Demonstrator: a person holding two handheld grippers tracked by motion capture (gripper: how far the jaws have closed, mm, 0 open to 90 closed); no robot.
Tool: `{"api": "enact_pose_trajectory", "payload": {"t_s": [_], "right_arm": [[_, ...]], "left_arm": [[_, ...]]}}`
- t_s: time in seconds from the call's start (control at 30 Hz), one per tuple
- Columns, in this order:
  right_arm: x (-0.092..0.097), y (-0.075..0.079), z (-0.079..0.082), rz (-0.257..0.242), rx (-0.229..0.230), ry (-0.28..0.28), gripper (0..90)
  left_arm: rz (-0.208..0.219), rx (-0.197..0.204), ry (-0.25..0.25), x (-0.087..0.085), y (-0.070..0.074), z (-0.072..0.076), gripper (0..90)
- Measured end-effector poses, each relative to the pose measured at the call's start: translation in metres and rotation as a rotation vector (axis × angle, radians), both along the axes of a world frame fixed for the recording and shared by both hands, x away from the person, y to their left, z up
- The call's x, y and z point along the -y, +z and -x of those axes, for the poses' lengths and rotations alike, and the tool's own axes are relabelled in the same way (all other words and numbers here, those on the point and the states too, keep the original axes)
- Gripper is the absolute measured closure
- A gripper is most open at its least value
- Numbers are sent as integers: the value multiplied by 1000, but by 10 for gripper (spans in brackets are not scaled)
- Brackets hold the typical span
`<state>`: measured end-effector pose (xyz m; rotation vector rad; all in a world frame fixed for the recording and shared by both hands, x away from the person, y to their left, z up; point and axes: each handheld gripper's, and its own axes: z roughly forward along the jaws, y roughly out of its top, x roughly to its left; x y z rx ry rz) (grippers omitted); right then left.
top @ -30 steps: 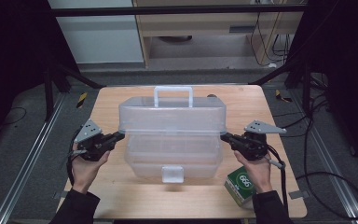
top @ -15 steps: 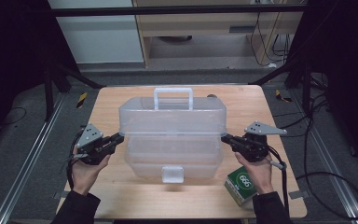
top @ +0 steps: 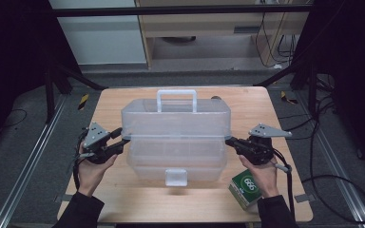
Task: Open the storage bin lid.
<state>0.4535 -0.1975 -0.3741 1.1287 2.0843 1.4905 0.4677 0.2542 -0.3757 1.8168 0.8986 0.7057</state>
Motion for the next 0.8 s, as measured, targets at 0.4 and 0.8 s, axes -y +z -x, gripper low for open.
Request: {"api": "enact_pose_trajectory", "payload": {"t_s": [0.4,0.8], "right_arm": [[0,0,0,-1,1,3,900],[2,-8,-1,94,-59,-42,817]], "left_arm": [[9,35,9,0,0,-2,641],[3,25,21,0,1,-1,654]]}}
